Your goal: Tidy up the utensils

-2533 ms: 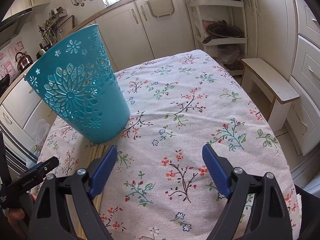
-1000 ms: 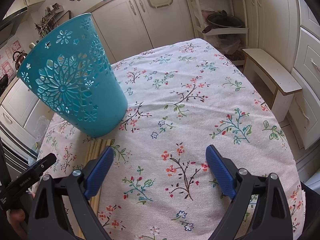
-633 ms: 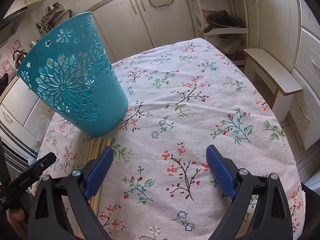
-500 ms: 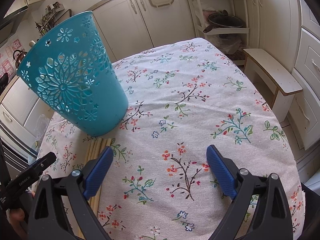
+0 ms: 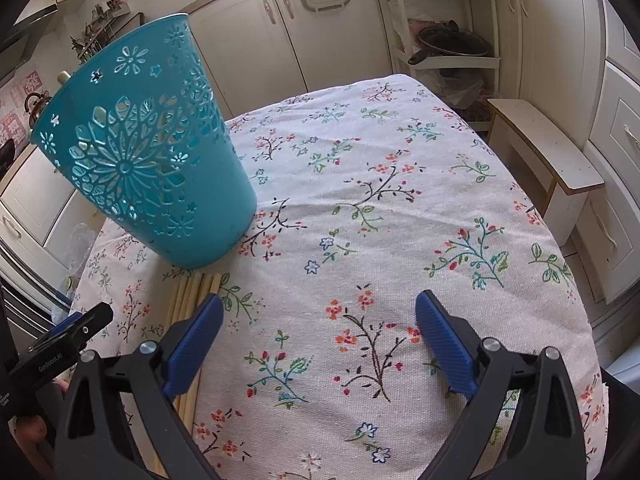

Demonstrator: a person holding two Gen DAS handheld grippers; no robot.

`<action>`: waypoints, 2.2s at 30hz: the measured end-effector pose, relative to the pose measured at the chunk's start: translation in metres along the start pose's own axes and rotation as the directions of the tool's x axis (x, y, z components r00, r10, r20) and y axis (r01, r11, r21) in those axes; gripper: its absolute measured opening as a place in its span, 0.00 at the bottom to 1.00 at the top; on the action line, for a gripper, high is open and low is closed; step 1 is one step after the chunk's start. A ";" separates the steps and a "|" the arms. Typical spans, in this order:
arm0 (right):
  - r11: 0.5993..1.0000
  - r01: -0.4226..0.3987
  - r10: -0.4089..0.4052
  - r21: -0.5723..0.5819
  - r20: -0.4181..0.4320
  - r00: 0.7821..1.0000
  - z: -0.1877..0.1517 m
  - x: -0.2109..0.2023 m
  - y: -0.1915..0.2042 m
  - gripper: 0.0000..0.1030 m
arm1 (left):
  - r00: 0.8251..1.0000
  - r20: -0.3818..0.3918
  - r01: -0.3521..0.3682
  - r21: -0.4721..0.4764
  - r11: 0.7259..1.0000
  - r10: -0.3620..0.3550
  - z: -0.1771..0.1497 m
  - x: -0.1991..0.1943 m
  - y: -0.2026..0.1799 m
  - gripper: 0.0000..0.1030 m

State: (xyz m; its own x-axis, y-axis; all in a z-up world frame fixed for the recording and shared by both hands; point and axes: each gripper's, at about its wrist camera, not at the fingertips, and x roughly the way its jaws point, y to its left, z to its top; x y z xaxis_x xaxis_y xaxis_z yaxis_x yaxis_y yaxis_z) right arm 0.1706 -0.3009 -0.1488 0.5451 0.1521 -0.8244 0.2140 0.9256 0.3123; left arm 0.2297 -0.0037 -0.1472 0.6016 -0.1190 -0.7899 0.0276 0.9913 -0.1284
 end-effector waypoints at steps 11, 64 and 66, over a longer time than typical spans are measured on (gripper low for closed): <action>1.000 0.019 -0.019 -0.010 -0.005 1.000 0.000 0.003 0.004 0.90 | 1.000 0.000 0.002 -0.002 1.000 -0.002 0.000 0.000 0.001 0.93; 0.995 -0.043 0.041 -0.093 -0.023 0.999 -0.011 -0.008 0.022 0.59 | 1.000 0.007 0.022 -0.017 1.000 -0.022 -0.003 -0.001 0.002 0.93; 0.995 -0.053 0.050 -0.081 -0.037 0.998 -0.012 -0.006 0.024 0.55 | 1.000 0.005 0.020 -0.014 1.000 -0.019 -0.002 -0.001 0.002 0.93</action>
State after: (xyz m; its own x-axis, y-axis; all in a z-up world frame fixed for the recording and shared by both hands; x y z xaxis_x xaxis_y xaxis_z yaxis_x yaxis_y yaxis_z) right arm 0.1627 -0.2751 -0.1423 0.5248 0.2111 -0.8246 0.1182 0.9413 0.3162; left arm 0.2274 -0.0016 -0.1483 0.6045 -0.1381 -0.7845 0.0284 0.9880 -0.1520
